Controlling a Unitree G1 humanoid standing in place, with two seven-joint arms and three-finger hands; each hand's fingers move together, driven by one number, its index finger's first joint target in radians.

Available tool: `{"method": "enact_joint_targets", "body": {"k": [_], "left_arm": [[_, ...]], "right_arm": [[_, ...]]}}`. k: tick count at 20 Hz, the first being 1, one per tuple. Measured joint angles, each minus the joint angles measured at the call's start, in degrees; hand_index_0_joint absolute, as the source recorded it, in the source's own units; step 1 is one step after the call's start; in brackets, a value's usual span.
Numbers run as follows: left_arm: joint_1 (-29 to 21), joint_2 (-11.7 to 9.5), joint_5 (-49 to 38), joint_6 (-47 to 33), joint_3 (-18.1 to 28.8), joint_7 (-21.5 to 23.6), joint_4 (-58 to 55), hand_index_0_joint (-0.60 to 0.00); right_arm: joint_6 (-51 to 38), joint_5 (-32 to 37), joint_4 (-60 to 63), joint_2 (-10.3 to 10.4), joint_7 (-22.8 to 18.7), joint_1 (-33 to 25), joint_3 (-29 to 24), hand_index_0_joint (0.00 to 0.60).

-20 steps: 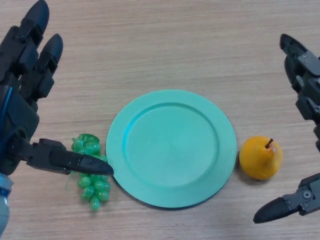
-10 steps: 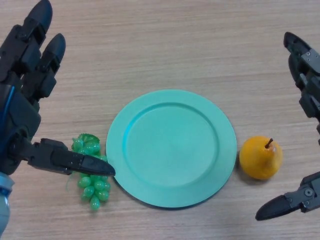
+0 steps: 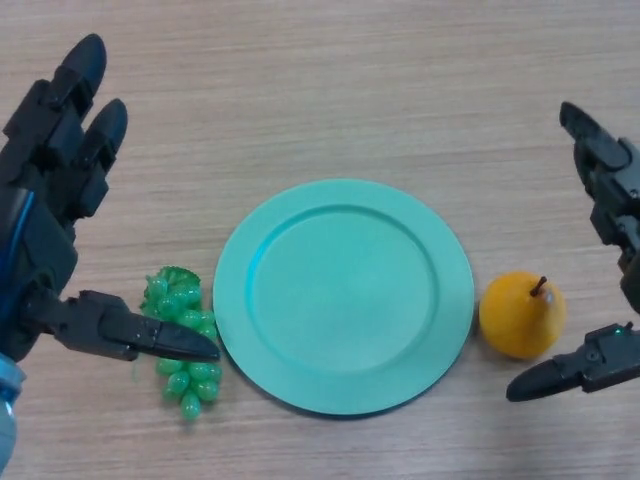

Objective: Pick up the yellow pear and place it on the plate

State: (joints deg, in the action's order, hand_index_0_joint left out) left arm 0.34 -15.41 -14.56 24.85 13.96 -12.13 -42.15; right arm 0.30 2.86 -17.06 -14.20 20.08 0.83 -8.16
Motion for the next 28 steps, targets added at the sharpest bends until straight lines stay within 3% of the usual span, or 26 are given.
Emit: {"method": "enact_joint_targets", "body": {"k": [5,11,18,21,22,23,24,25,28], "left_arm": [[0.8,0.1,0.0,-6.4,0.6,0.0,0.6,0.000],[1.2,0.1,-0.1,-6.4,3.2,0.1,0.1,0.000],[2.1,0.7,0.0,-6.5,3.6,0.2,0.0,0.000],[2.1,0.7,0.0,-6.5,3.6,0.6,0.0,0.000],[2.1,0.7,0.0,-6.5,3.6,1.2,0.0,0.000],[2.2,0.7,0.0,-6.5,3.6,1.2,0.0,0.000],[2.6,0.8,0.0,-6.6,3.6,1.2,0.0,0.000],[2.9,0.8,0.0,-6.6,3.6,1.2,0.0,0.000],[2.8,1.3,0.1,-6.7,3.5,1.2,0.0,0.000]], "right_arm": [[-12.7,-0.2,20.2,-1.7,-2.3,-4.5,0.1,0.000],[-26.6,-4.2,44.6,-3.1,-10.5,-11.5,1.8,0.000],[-30.5,-4.5,62.0,-2.4,-12.5,-16.5,4.5,0.000],[-30.9,-4.5,63.5,-1.3,-12.9,-17.2,5.4,0.349],[-30.9,-4.5,63.9,-1.3,-12.9,-17.2,5.6,0.500],[-31.2,-4.8,64.8,-1.3,-13.6,-17.5,5.7,0.583],[-31.6,-7.4,66.1,-1.3,-16.9,-18.0,5.7,0.600],[-31.2,-7.3,65.4,-1.3,-17.5,-17.8,5.5,0.600],[-24.1,-2.8,55.3,-1.3,-15.7,-15.1,5.3,0.600]]}}
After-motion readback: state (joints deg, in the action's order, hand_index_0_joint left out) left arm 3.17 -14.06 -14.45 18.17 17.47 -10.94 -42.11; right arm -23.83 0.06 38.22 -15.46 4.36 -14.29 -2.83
